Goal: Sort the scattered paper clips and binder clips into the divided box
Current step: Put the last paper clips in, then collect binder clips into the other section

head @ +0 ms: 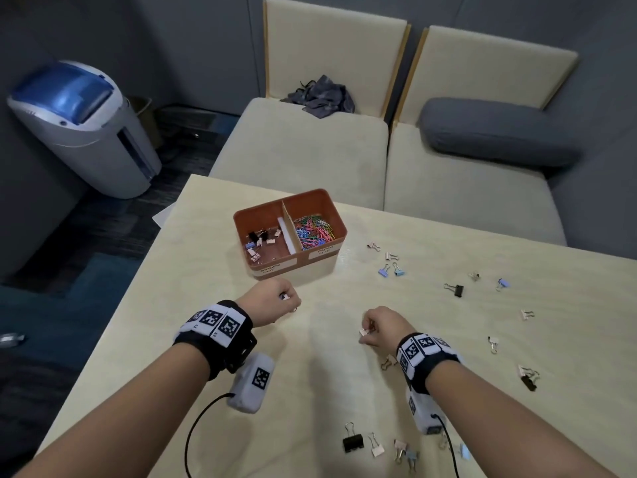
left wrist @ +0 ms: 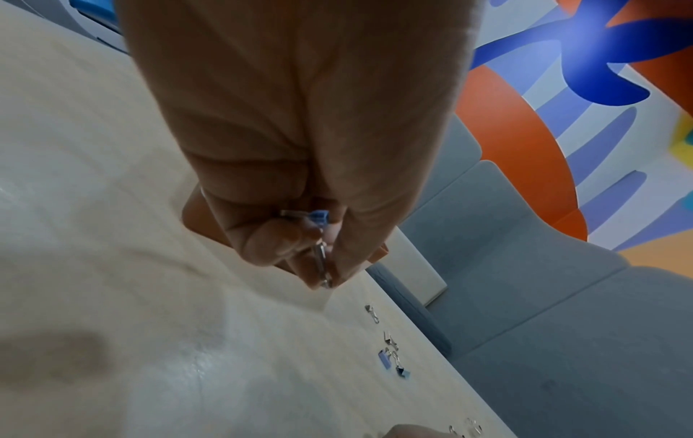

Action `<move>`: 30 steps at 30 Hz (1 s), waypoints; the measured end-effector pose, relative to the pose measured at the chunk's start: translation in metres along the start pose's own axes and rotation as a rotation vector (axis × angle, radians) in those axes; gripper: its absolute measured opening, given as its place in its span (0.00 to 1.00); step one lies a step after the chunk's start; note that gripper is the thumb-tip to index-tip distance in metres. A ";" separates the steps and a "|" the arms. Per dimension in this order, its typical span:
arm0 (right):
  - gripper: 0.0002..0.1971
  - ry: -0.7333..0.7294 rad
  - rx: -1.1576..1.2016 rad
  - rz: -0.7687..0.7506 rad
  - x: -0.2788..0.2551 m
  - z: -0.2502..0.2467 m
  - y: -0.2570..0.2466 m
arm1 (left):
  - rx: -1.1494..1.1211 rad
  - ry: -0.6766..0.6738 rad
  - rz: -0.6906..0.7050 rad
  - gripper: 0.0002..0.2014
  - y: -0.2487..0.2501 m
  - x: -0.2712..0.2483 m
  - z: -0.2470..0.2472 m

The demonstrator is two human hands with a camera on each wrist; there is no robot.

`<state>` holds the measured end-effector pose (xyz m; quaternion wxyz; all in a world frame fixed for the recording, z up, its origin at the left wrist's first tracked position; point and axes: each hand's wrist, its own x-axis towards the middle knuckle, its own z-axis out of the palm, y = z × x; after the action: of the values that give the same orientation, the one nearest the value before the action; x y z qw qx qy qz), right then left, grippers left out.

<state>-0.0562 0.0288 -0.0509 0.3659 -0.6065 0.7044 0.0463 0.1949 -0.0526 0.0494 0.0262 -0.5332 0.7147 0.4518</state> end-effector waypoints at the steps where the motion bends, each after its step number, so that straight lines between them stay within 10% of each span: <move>1: 0.14 0.016 0.020 0.009 -0.002 0.001 0.001 | -0.007 0.008 0.000 0.09 -0.001 -0.001 0.000; 14: 0.07 0.053 0.820 -0.163 0.012 -0.079 -0.125 | -0.003 0.373 -0.038 0.05 -0.008 0.019 -0.058; 30: 0.10 0.251 0.714 -0.238 0.038 -0.088 -0.163 | -0.242 0.452 0.054 0.14 -0.010 0.025 -0.066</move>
<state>0.0481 -0.0894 0.0527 0.4676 -0.5194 0.6404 -0.3185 0.2215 -0.1159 0.0693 -0.2103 -0.6005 0.6573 0.4038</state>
